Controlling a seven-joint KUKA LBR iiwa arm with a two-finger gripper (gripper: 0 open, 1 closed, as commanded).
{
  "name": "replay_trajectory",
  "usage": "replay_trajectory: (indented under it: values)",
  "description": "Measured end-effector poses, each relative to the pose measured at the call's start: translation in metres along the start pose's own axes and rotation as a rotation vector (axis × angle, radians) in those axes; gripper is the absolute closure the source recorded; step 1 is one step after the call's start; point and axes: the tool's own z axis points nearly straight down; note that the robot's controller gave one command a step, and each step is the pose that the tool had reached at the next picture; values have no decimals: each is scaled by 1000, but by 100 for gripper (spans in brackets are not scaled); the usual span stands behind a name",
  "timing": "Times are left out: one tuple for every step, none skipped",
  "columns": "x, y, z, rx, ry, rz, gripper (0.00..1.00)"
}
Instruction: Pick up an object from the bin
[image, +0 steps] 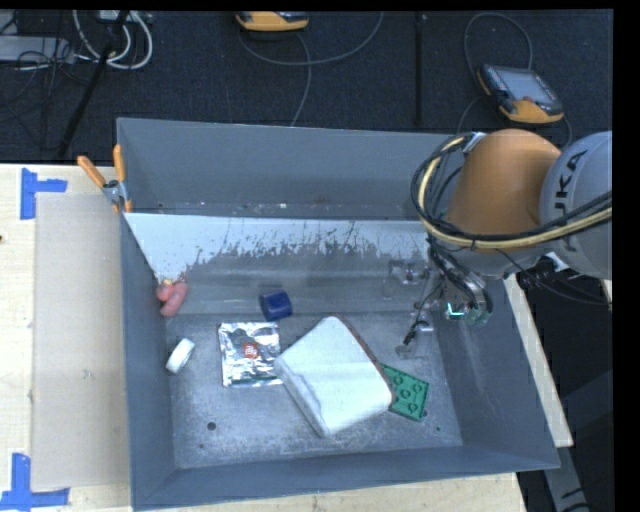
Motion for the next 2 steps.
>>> replay_trajectory:
  values:
    - [33,-67,102,0,0,-100,0]
    - [30,-65,95,1,-8,-104,100]
